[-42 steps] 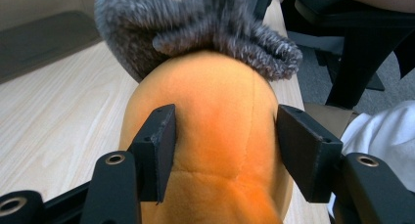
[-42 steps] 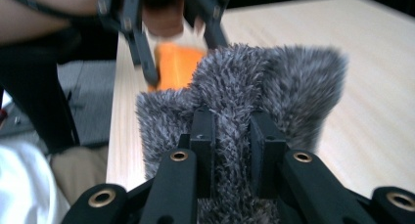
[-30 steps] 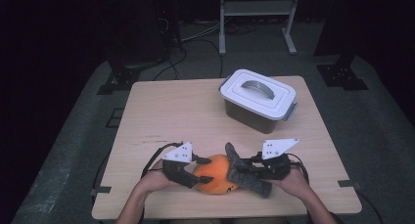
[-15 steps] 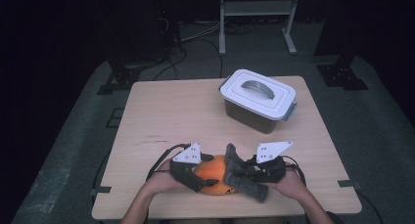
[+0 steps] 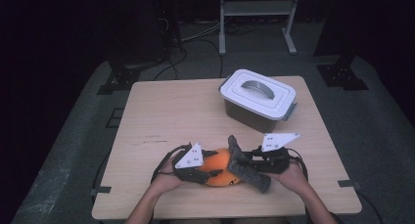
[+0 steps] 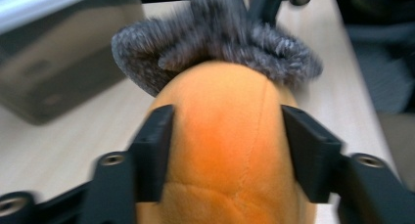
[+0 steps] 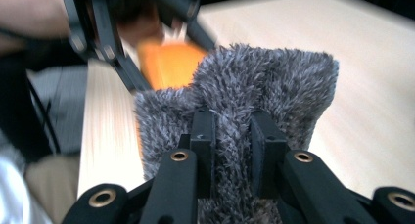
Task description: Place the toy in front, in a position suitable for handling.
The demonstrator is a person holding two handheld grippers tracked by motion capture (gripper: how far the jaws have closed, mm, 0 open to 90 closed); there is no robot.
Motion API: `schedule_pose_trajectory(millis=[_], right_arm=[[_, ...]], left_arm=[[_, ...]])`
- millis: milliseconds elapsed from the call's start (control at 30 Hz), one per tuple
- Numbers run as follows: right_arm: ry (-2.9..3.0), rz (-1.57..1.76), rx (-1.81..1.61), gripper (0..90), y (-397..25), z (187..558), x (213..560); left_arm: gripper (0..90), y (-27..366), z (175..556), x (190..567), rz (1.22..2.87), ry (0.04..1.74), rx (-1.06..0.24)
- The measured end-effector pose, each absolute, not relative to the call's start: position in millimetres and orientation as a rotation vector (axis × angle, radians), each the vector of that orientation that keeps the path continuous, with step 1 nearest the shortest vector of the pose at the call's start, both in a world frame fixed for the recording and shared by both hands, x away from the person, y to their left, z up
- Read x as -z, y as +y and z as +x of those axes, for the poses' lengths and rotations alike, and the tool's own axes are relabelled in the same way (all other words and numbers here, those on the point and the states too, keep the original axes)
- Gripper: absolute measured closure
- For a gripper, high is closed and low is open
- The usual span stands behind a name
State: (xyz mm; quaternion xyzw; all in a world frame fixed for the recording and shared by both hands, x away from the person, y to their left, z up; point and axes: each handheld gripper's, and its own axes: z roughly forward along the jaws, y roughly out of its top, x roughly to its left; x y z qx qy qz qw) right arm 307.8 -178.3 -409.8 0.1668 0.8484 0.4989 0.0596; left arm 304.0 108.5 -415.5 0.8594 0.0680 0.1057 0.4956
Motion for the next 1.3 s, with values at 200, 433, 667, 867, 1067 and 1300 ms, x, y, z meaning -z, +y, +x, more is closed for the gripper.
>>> schedule_pose_trajectory(millis=[200,433,667,867,1067,1300], right_arm=[[2.643,0.468,-1.527,73.7,-178,307,414],[2.560,0.386,-1.572,74.0,-167,297,399],[2.641,0.394,-1.486,73.7,-178,301,411],[2.665,0.389,-1.451,73.8,-181,298,414],[2.686,0.353,-1.469,73.7,-176,296,416],[2.673,0.385,-1.499,73.8,-180,301,413]], left_arm=[[14.8,119,316,413,2.054,0.328,-0.087],[23.5,116,312,418,2.100,0.281,-0.044],[23.6,121,313,417,2.115,0.267,-0.004],[17.8,120,315,413,2.101,0.279,0.051],[11.5,119,318,417,2.121,0.336,0.063],[46.8,119,309,412,2.125,0.224,-0.128]])
